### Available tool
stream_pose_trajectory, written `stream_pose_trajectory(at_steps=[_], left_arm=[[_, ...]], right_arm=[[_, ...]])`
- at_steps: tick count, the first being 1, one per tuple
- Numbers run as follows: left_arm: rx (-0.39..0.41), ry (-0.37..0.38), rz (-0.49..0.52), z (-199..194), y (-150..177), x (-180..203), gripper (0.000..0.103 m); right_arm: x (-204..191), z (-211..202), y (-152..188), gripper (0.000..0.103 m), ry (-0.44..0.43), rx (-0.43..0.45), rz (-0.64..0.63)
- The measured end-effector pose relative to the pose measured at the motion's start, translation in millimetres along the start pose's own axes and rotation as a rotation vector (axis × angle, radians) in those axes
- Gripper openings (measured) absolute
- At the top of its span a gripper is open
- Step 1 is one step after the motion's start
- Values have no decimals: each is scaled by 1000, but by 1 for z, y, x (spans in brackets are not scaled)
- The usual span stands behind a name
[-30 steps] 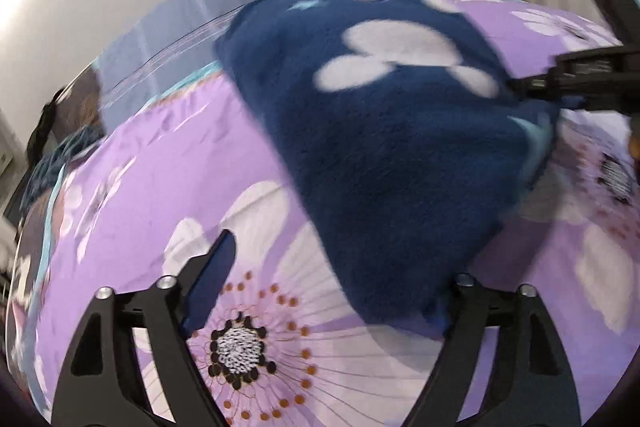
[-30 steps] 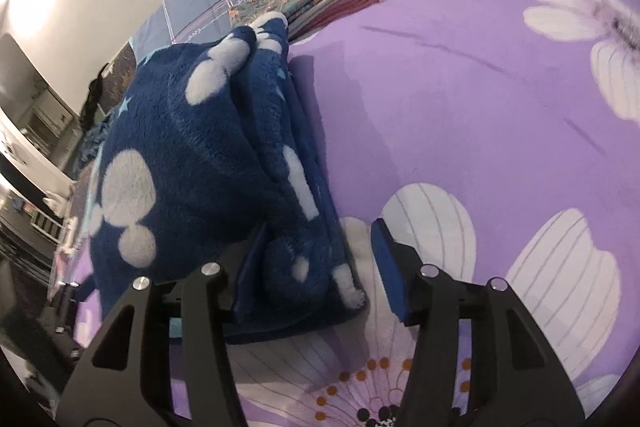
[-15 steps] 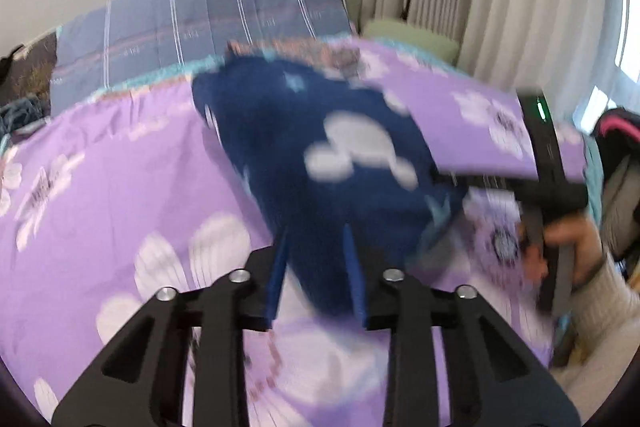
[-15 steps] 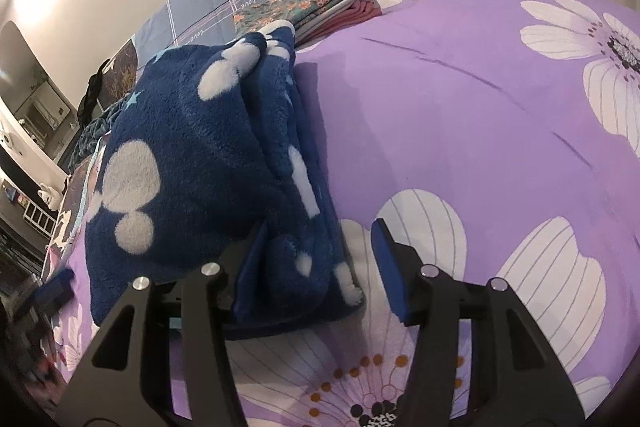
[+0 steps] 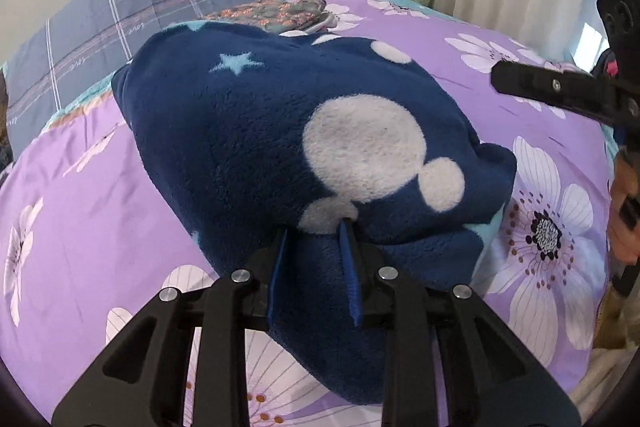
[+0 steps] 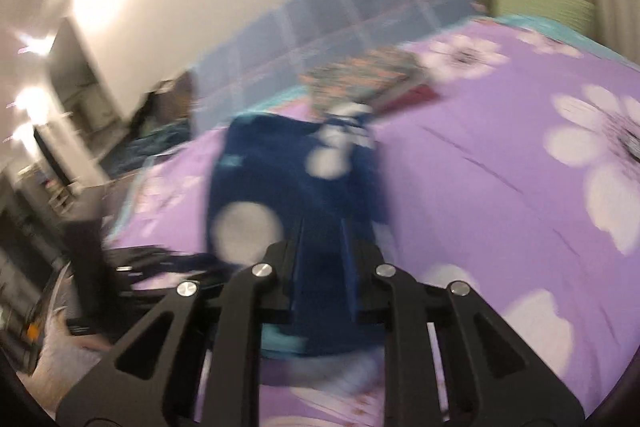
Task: Fold small clothes
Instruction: 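Grasp the folded edge with both grippers and fold it over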
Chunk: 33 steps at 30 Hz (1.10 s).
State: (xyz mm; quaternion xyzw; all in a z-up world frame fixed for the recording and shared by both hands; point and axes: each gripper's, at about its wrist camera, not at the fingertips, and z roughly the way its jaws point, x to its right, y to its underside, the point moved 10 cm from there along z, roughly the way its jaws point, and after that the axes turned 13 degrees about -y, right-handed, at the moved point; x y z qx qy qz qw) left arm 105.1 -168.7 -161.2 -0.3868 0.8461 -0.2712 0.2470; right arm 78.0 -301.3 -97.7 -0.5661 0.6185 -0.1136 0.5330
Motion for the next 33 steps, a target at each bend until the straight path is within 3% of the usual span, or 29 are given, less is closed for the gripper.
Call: stream_pose_trajectory(at_steps=[2, 4, 9, 10, 12, 16, 18, 20, 22, 25, 28, 33], left_arm=[[10, -20, 0, 0, 1, -2, 26], [19, -32, -2, -3, 3, -3, 26], [59, -28, -63, -20, -1, -13, 25], [82, -2, -110, -29, -7, -20, 23], [140, 15, -164, -42, -25, -31, 6], [221, -3, -139, -47, -63, -42, 6], [189, 12, -121, -27, -74, -39, 6], [80, -46, -69, 18, -61, -35, 8], [58, -116, 2, 57, -46, -28, 7], [42, -67, -89, 60, -45, -32, 5], [39, -28, -83, 60, -43, -35, 6], [43, 63, -165, 40, -53, -42, 7]], right_arm=[[-8, 20, 8, 19, -19, -51, -9], [14, 51, 35, 15, 66, -175, -1], [19, 61, 47, 14, 130, -196, -77], [17, 61, 48, 14, 141, -204, -86], [17, 62, 49, 14, 145, -213, -103], [21, 64, 48, 14, 102, -208, -36], [20, 62, 48, 14, 114, -204, -50], [18, 62, 49, 14, 127, -196, -60], [18, 63, 50, 14, 118, -197, -52], [17, 67, 51, 14, 131, -215, -67], [16, 68, 50, 14, 133, -229, -75], [16, 66, 48, 14, 123, -239, -74]])
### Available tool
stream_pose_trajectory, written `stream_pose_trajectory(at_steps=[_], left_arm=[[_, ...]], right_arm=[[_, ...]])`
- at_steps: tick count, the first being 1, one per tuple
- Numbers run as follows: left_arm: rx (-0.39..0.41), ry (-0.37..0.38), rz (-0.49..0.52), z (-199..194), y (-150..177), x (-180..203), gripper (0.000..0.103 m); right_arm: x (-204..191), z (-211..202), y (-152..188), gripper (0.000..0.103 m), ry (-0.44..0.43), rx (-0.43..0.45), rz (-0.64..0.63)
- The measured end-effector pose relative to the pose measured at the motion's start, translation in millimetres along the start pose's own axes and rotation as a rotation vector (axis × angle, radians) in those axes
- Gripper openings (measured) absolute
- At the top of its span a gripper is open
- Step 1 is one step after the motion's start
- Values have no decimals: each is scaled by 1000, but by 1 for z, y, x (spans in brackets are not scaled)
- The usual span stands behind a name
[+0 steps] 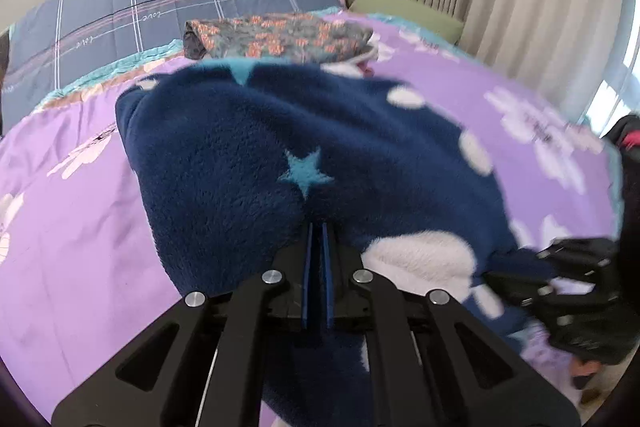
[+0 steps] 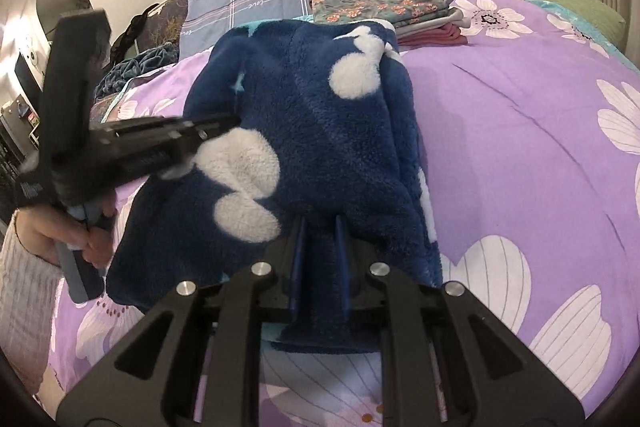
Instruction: Fold small clothes
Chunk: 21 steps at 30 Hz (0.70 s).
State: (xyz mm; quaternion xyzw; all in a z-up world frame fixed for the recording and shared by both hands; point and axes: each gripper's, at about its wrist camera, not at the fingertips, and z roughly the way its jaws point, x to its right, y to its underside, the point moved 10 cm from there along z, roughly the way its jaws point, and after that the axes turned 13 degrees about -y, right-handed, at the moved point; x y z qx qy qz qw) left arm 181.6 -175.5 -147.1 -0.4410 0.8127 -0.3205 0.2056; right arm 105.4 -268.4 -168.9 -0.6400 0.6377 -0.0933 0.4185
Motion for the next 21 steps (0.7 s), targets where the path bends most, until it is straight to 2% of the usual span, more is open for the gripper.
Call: stream_pose_trajectory(at_steps=[2, 3, 5, 7, 9, 11, 12, 13, 14, 15, 17, 21], left_arm=[[31, 17, -37, -16, -16, -6, 7], [54, 1, -45, -20, -23, -10, 11], [122, -69, -34, -30, -47, -24, 12], [130, -88, -32, -26, -64, -34, 12], [93, -99, -38, 0, -73, -45, 12], [-33, -166, 9, 53, -55, -55, 14], [-116, -167, 43, 87, -34, -55, 13], [-120, -167, 41, 100, -27, -56, 13], [-95, -136, -23, 102, -28, -57, 12], [-105, -131, -60, 102, -29, -57, 11], [-93, -162, -1, 99, -28, -54, 11], [-70, -173, 23, 83, -36, -52, 11]], right_arm=[[0, 0, 1, 14, 5, -6, -14], [1, 1, 0, 14, 5, -8, -17], [1, 1, 0, 14, -1, -10, -9], [2, 2, 0, 14, -11, -9, 2], [3, 2, 0, 14, -16, -5, 1], [3, 1, 1, 15, -21, 0, 6], [3, 2, 1, 14, -25, 4, 9], [3, 2, -1, 14, -31, 8, 8], [1, 3, -2, 14, -43, 15, 3], [1, 4, -2, 14, -30, 12, 2], [1, 4, -2, 14, -22, 9, -2], [-2, 2, -3, 14, -21, -32, -17]])
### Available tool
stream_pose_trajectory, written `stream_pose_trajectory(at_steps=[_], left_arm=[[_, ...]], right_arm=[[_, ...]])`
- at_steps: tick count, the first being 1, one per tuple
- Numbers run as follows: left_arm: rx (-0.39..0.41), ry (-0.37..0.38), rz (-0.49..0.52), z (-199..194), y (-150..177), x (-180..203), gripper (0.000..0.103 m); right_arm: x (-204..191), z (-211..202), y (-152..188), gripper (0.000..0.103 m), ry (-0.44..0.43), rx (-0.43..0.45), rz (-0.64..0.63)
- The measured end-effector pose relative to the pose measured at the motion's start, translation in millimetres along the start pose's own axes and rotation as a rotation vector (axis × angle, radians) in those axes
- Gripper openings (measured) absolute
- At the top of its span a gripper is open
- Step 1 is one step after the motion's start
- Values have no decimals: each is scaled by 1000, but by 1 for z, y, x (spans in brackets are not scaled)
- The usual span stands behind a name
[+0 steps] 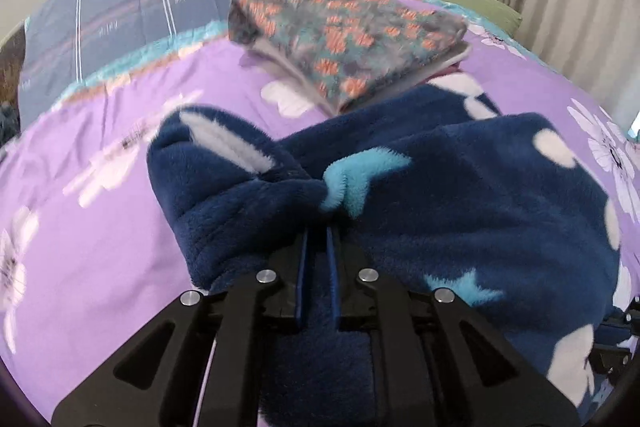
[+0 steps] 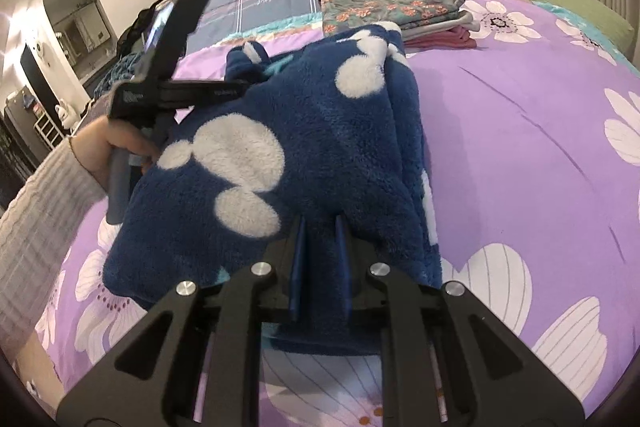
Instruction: Fold small clothes
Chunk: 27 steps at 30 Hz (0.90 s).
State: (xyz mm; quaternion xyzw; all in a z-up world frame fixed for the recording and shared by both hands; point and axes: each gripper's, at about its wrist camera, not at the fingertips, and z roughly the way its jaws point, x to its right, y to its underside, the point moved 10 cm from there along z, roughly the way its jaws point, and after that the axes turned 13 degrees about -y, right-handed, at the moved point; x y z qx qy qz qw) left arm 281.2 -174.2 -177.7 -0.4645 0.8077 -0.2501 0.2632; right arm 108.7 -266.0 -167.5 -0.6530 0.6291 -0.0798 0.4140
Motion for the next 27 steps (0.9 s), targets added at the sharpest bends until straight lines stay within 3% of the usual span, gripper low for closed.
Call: stream_pose_trajectory(at_steps=[2, 4, 7, 10, 13, 16, 17, 18, 20, 23, 27], left_arm=[[20, 22, 9, -16, -8, 0, 16], [31, 93, -18, -32, -17, -2, 21], [120, 156, -89, -60, -48, -16, 24], [146, 131, -82, -62, -67, -26, 27], [88, 98, -72, -33, -66, -30, 29], [0, -2, -44, 18, -41, -43, 44], [-27, -6, -49, 45, -26, -45, 48], [-25, 37, -92, 53, -20, -47, 49], [-24, 132, -242, 63, -19, -53, 49], [-9, 73, -147, 62, -23, -46, 50], [3, 12, -107, 46, -31, -49, 50]], right_arm=[[-3, -8, -3, 17, -9, -28, 17], [-9, -18, -13, 21, -23, -36, 30], [-24, -38, -56, 34, 7, 53, -54], [-36, -36, -100, 34, 9, 114, -120], [-33, -4, -130, 34, -11, 109, -124], [2, 37, -130, 35, 95, 40, -110], [30, 62, -119, 35, 163, -25, -103], [46, 82, -108, 35, 150, -52, -97], [60, 87, -104, 35, 93, -22, -21], [57, 87, -105, 35, 119, -28, -45], [53, 85, -103, 35, 129, -25, -58]])
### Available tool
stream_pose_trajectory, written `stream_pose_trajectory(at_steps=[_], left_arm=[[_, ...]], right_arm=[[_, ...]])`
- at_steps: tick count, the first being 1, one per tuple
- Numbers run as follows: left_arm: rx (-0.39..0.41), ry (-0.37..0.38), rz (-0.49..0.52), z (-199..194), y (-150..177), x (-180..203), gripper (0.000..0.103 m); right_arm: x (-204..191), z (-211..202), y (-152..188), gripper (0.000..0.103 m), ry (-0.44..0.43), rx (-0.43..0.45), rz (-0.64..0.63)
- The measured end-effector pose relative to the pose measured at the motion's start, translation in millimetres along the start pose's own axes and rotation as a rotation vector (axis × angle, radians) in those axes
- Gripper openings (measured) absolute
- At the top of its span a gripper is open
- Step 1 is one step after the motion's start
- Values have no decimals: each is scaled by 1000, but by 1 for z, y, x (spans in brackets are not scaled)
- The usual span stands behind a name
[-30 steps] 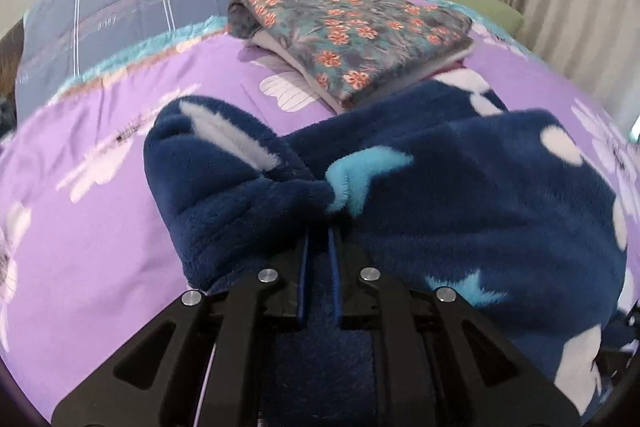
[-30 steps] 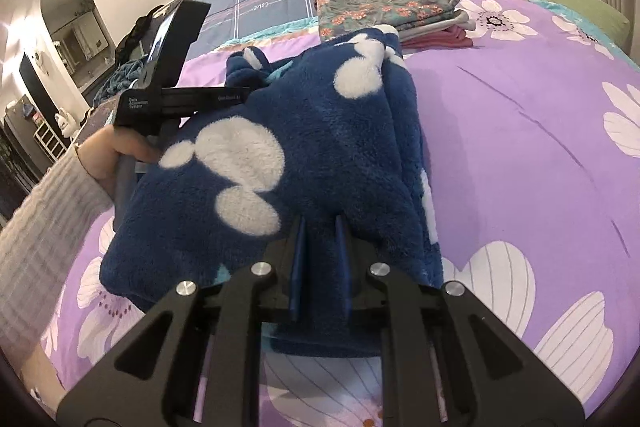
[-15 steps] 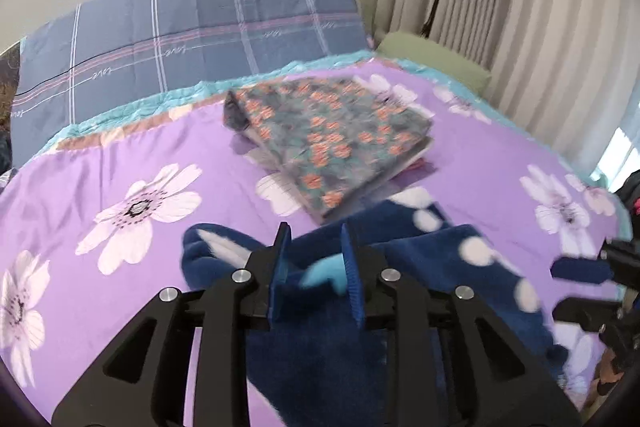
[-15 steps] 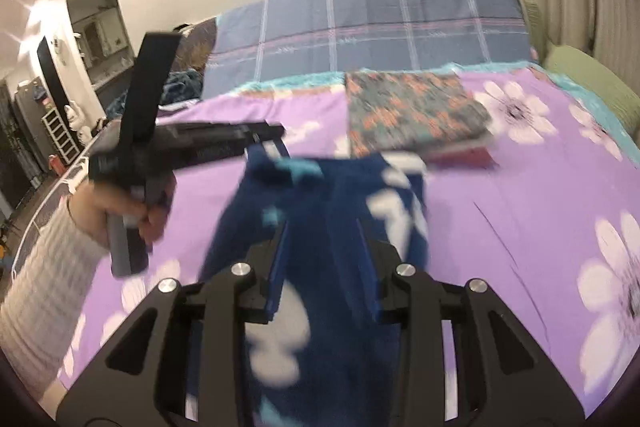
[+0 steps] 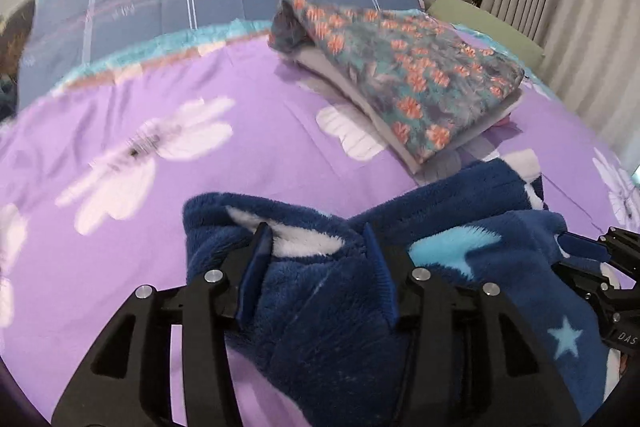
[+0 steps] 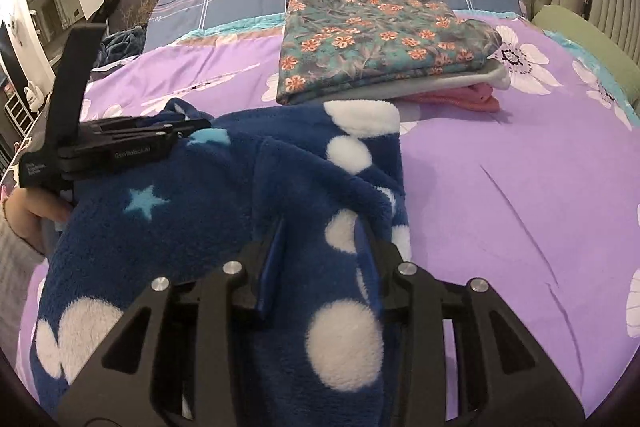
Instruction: Fold small clothes
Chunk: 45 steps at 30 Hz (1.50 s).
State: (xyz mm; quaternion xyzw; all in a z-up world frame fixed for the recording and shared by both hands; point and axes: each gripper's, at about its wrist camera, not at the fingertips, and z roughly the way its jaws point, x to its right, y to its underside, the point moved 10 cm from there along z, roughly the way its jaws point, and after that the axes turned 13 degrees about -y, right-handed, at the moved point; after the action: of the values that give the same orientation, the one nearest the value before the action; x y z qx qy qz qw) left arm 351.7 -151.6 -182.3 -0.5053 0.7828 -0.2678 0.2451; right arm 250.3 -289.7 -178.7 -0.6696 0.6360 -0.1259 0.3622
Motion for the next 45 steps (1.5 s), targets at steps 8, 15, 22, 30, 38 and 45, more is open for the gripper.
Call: stream_pose_trajectory(at_steps=[8, 15, 22, 30, 38, 45], left_arm=[[186, 157, 86, -125, 15, 30, 56], [95, 51, 114, -86, 70, 44, 62], [102, 44, 53, -133, 68, 44, 58], [188, -2, 268, -157, 135, 91, 63], [174, -2, 121, -202, 134, 70, 65], [148, -57, 183, -226, 199, 71, 75]], right_arm=[[2, -2, -1, 36, -1, 16, -2], [4, 2, -3, 37, -25, 4, 19], [0, -1, -2, 37, 12, 5, -18], [-1, -1, -2, 38, 3, 10, -20], [-7, -56, 4, 49, 49, 106, -12], [-24, -135, 65, 55, -56, 161, -67]])
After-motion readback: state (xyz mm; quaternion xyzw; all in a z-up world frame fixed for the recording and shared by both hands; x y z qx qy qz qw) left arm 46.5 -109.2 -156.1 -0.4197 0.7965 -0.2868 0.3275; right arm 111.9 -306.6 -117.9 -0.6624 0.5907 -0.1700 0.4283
